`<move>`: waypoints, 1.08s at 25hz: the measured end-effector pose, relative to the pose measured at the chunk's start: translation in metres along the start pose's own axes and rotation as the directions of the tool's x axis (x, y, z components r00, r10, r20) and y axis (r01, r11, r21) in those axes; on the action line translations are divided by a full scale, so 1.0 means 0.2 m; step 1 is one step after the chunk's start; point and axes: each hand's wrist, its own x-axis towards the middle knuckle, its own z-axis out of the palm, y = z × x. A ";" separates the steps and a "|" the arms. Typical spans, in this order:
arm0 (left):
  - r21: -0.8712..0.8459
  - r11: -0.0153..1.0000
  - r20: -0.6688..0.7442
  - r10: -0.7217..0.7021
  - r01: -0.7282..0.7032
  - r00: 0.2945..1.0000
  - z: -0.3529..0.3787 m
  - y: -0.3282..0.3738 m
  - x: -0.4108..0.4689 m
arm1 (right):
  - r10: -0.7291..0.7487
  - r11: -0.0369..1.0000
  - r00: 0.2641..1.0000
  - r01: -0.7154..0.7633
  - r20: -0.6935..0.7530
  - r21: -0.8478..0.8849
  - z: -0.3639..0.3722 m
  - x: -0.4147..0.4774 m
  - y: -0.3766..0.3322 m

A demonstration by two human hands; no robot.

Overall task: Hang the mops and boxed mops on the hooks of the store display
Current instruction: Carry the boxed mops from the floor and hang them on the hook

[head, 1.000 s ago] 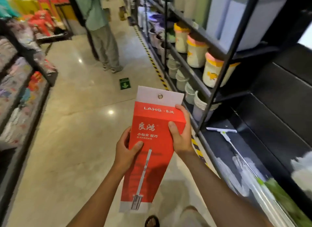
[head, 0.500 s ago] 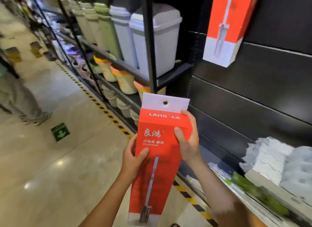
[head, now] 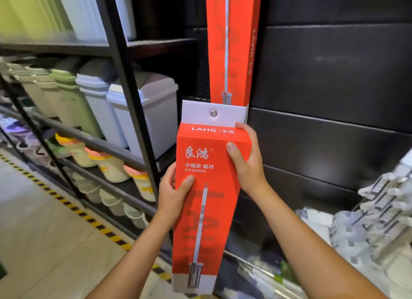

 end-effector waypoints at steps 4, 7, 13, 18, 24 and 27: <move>-0.094 0.993 0.050 0.074 -0.069 0.996 0.03 0.20 0.31 | -0.111 0.990 0.993 0.108 -0.032 -0.092 0.06 0.32 -0.21; -0.185 0.978 0.087 0.119 -0.102 0.989 0.03 0.35 0.55 | -0.186 0.973 0.982 0.178 -0.038 -0.149 0.14 0.54 -0.39; -0.323 0.932 0.115 0.211 -0.165 0.971 0.01 0.66 0.96 | -0.317 0.926 0.948 0.302 -0.033 -0.228 0.30 0.92 -0.69; -0.378 0.903 0.148 0.278 -0.206 0.949 0.02 0.86 1.21 | -0.381 0.893 0.924 0.360 -0.028 -0.272 0.35 1.16 -0.87; -0.445 0.861 0.181 0.354 -0.245 0.918 0.06 1.10 1.45 | -0.464 0.807 0.886 0.421 -0.004 -0.413 0.36 1.37 -1.14; -0.483 0.842 0.210 0.379 -0.242 0.901 0.10 1.22 1.55 | -0.505 0.770 0.863 0.448 -0.005 -0.455 0.37 1.46 -1.28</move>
